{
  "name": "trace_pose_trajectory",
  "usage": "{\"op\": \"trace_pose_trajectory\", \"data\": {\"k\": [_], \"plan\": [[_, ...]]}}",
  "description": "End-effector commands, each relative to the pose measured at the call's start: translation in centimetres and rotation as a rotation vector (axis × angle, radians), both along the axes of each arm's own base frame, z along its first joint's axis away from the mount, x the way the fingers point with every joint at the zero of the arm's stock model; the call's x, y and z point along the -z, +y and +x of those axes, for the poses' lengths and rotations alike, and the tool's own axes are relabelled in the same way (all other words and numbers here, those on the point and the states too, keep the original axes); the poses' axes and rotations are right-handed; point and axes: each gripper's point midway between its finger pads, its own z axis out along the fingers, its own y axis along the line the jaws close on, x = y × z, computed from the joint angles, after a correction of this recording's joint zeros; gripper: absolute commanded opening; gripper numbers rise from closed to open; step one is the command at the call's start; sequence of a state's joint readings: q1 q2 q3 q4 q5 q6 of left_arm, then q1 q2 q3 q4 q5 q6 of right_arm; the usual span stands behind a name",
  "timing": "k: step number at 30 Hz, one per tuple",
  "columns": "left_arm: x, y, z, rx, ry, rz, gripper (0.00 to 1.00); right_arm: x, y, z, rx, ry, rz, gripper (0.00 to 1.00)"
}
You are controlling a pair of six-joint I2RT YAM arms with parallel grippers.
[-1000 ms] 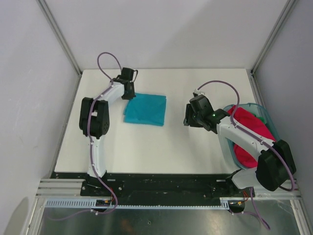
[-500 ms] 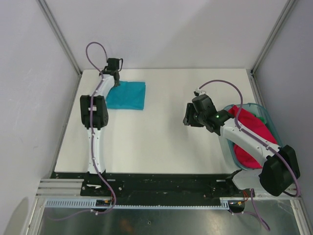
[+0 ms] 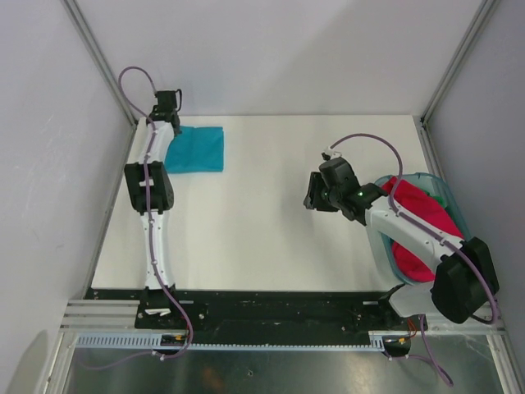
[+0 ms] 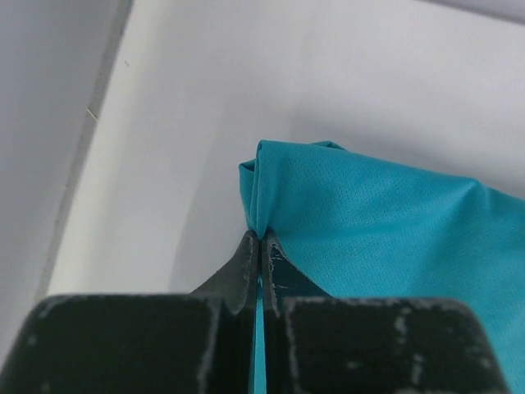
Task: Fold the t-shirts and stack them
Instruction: Put the neatly folded tshirt into the corner of the board with the left arm
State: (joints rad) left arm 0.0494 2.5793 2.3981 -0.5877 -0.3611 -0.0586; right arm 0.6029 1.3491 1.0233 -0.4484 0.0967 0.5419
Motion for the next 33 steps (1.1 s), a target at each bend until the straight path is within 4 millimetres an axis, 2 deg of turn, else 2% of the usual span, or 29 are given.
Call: {"op": "trace_pose_trajectory", "data": {"k": [1,10,17,23,27,29,31,33], "plan": [[-3.5,1.9,1.6,0.009,-0.075,0.079,0.0,-0.5,0.9,1.0,-0.007,-0.025,0.019,0.48],[-3.6,5.0,2.2,0.019,-0.087,0.117,0.0,0.8,2.2,1.6,-0.03,0.003,0.038,0.48],[-5.0,6.9,3.0,0.025,-0.141,0.136,0.0,1.6,2.7,2.0,-0.039,0.021,0.033,0.48],[-7.0,7.0,4.0,0.047,-0.209,0.135,0.0,2.3,2.8,2.0,-0.046,0.034,0.026,0.48],[-7.0,6.9,4.3,0.049,-0.221,0.13,0.01,2.5,3.1,2.0,-0.057,0.04,0.031,0.47],[-6.6,7.0,4.2,0.04,-0.214,0.129,0.14,2.7,3.2,2.0,-0.059,0.043,0.03,0.48],[-6.8,7.2,4.0,0.025,-0.214,0.128,0.36,2.7,3.2,2.0,-0.061,0.043,0.031,0.48],[-7.3,7.4,3.7,-0.002,-0.225,0.128,0.54,2.6,3.2,2.0,-0.061,0.042,0.03,0.48]]}}
